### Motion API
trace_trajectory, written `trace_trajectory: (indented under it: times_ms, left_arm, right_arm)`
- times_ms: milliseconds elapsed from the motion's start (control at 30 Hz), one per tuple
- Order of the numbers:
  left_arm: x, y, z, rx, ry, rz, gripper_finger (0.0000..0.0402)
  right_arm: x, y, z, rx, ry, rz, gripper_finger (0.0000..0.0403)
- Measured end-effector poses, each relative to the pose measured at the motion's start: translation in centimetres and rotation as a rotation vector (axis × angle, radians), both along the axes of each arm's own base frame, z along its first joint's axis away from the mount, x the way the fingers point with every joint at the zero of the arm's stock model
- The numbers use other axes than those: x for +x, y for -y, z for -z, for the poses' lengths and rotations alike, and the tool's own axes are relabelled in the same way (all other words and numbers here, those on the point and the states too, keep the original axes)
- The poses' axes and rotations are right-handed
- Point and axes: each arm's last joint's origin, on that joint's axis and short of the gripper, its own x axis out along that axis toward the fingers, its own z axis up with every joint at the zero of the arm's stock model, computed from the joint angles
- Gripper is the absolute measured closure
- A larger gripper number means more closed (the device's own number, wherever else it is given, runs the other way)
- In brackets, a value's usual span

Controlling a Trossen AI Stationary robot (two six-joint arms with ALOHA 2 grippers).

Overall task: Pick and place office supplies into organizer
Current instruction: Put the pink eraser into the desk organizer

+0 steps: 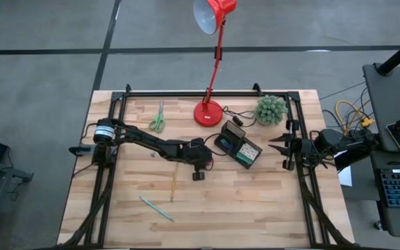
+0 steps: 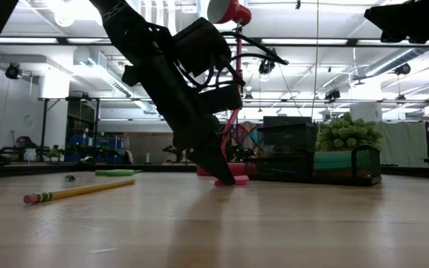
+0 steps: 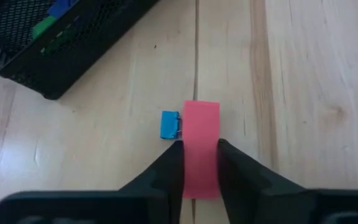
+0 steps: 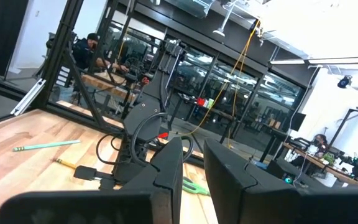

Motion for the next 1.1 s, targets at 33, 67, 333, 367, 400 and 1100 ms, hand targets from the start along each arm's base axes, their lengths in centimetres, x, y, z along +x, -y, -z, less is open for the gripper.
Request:
trace_trajectory:
  times_ms: [33,67,333,367,400,1100]
  left_arm:
    - [0.0,0.0,-0.2,0.0,0.004,0.0,0.0347]
    - [0.0,0.0,-0.2,0.0,0.005,-0.001,0.0354]
    - [-0.1,0.0,-0.4,0.004,0.005,0.002,0.0369]
    - [-0.1,0.0,-0.4,0.003,0.005,0.004,0.0369]
    - [-0.1,-0.1,-0.4,0.001,0.005,0.005,0.037]
    - [-0.6,-0.1,-3.4,-0.019,0.047,0.018,0.0372]
  right_arm:
    - [0.0,0.0,0.0,0.0,0.0,0.0,0.0346]
    - [0.0,0.0,0.0,0.0,0.0,0.0,0.0346]
    - [0.0,0.0,0.0,0.0,0.0,0.0,0.0346]
    - [0.0,0.0,0.0,0.0,0.0,0.0,0.0346]
    - [0.0,0.0,0.0,0.0,0.0,0.0,0.0346]
    - [0.0,0.0,0.0,-0.003,0.0,0.001,0.0346]
